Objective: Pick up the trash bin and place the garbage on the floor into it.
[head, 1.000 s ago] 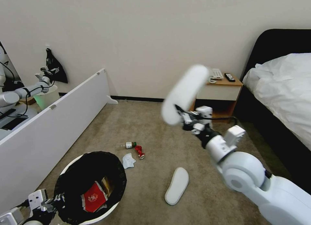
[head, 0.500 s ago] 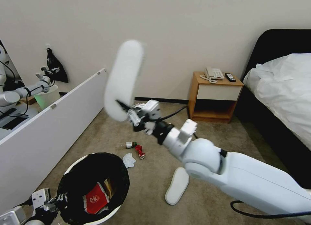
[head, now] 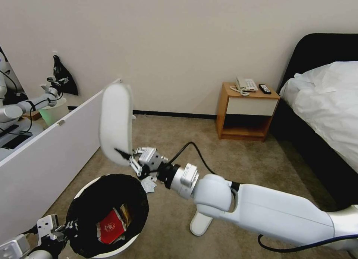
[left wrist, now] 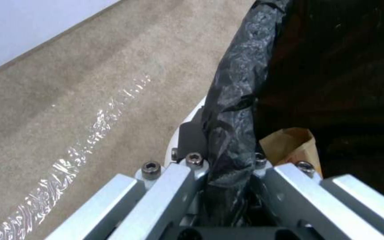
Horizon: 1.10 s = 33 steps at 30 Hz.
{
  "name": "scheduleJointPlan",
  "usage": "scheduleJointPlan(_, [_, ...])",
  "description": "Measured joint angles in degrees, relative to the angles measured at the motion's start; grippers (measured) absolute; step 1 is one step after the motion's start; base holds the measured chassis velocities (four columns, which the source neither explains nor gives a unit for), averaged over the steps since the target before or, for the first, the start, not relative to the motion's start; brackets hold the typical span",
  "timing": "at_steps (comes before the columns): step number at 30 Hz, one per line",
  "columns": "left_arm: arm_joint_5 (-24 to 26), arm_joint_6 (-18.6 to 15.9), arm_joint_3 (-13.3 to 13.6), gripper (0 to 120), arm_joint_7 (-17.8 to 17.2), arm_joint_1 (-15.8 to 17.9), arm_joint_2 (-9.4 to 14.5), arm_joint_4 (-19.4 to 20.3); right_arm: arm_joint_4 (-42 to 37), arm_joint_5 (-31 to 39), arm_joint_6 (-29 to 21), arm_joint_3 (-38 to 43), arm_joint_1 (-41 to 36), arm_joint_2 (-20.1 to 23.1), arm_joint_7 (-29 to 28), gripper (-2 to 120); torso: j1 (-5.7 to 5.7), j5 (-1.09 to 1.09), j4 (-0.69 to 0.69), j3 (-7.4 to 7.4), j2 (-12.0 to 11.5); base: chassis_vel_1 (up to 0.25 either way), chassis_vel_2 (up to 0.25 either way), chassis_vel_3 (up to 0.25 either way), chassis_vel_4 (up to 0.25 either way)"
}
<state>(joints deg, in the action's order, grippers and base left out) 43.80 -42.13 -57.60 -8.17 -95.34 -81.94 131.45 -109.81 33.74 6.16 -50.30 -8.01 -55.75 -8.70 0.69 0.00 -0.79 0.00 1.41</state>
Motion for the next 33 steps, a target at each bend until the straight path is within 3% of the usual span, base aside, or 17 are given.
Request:
scheduleJointPlan(13, [1.7,0.0,-0.6,2,-0.7,1.9,1.6,-1.8,3.0,-3.4,0.9,-6.1,-2.5,-0.9,0.3,2,0.00,0.00,0.00,0.00,0.0,0.000,0.000,0.000,0.000])
scheduleJointPlan(33, [1.8,0.0,-0.1,2,-0.9,2.9,2.0,-3.3,6.6,-5.6,2.0,-7.9,-4.8,-1.9,0.1,2,0.00,0.00,0.00,0.00,0.0,0.000,0.000,0.000,0.000])
